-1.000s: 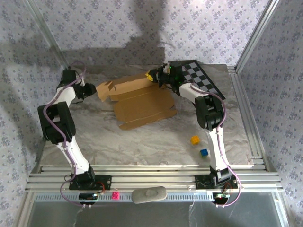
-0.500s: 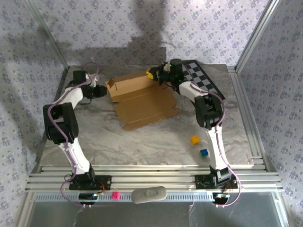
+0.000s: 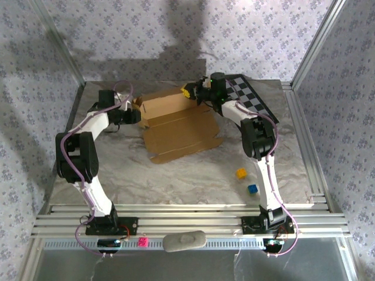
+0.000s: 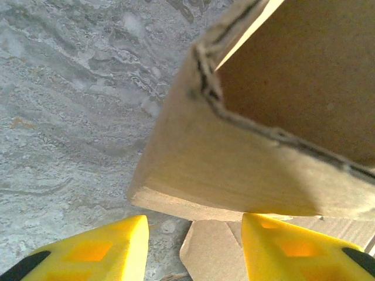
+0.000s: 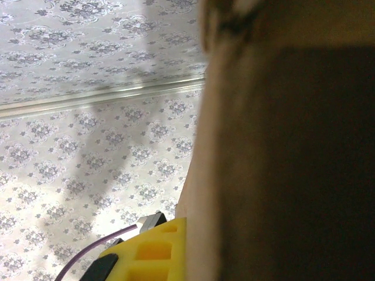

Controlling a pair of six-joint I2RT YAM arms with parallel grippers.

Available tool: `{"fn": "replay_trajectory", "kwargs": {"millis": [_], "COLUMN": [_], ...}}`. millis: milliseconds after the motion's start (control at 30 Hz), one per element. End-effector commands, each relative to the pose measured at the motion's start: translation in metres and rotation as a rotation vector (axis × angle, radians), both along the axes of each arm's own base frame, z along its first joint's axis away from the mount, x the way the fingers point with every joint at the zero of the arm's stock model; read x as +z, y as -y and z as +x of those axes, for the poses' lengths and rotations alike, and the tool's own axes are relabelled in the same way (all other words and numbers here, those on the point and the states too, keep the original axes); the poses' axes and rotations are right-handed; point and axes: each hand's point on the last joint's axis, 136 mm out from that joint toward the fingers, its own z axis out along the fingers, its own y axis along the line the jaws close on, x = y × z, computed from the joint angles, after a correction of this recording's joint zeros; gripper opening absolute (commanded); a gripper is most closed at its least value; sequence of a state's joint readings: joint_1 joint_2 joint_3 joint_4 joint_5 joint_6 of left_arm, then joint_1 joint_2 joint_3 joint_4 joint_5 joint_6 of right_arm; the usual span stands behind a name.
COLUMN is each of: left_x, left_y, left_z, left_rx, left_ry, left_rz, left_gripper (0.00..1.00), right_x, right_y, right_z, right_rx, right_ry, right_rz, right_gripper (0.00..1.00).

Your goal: Fold the paper box

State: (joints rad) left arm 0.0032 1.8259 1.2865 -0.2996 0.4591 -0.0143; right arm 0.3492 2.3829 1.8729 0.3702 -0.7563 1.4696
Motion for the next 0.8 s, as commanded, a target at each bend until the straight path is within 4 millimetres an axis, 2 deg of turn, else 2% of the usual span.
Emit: {"fn": "replay_trajectory", "kwargs": {"millis": [0,167,233,333,467,567,700,767], "left_x": [0.027,0.046,0.043,0.041,0.065,0.078,0.064,0.055], "left_y": [-0.008,-0.009,-0.009,-0.021,-0.048,-0.08,-0.128,-0.136], "left_z": [0.011,-0.01,-0.019,-0.02,-0.02,-0.023,-0.013,-0.001], "left_rx": [-0.01,-0.062,-0.09,-0.079,-0.024,0.076,0.285,0.342], "left_ry": [0.087,0.143,0.159,0.169,0.23,0.264,0.161,0.106], "left_rz": [0.078,0.062,0.061,0.045,-0.078,-0.163,-0.268,-0.343], "left_gripper": [0.48,0.49,0.52,0.52,0.51,0.53,0.53,0.52], "right_x": [-0.034,-0.033,-0.035,-0.037,-0.043,-0.041,-0.04,-0.042], "right_y": [-0.004,-0.002,-0.003,-0.006,0.001,0.005,0.004,0.003], "right_z": [-0.006,-0.006,-0.007,-0.011,-0.015,-0.014,-0.013,-0.012], "right_rx": [0.024,0.043,0.067,0.114,0.139,0.156,0.177,0.179], "right_ry": [-0.097,-0.088,-0.088,-0.085,-0.085,-0.074,-0.069,-0.072], "right_rz": [-0.037,-0.055,-0.063,-0.08,-0.11,-0.124,-0.125,-0.126], "right_gripper": [0.0,0.0,0.0,0.0,0.0,0.0,0.0,0.0]}}
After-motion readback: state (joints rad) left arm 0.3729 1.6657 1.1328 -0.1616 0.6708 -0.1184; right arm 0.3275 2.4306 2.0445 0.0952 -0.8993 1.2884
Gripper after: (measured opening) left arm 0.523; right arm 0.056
